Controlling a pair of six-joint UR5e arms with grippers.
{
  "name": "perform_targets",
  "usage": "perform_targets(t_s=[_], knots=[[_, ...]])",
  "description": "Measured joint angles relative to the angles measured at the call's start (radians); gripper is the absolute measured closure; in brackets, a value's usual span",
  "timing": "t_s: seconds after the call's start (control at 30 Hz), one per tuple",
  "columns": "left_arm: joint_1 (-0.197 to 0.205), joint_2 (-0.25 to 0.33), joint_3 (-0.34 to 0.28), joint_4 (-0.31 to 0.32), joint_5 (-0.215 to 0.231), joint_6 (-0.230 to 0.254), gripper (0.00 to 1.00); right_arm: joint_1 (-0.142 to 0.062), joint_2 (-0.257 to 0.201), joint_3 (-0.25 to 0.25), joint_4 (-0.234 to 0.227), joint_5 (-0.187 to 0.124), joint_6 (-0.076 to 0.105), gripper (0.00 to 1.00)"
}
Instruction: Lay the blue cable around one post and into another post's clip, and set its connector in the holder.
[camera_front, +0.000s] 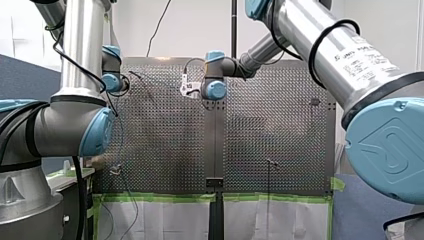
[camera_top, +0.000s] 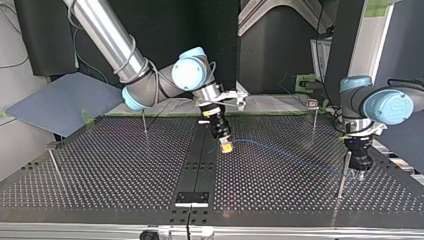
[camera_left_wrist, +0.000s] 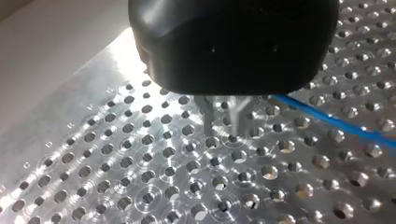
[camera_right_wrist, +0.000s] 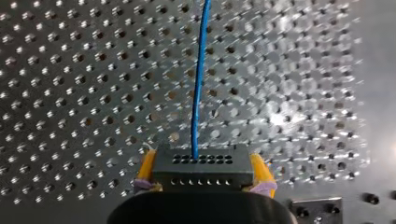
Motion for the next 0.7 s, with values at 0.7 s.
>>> perform_targets(t_s=[0.7], knots=[[-0.035, 0.0, 0.0, -0.051, 0.006, 0.019, 0.01, -0.061, 0.005, 0.124, -0.073, 0.053, 0.013, 1.0]])
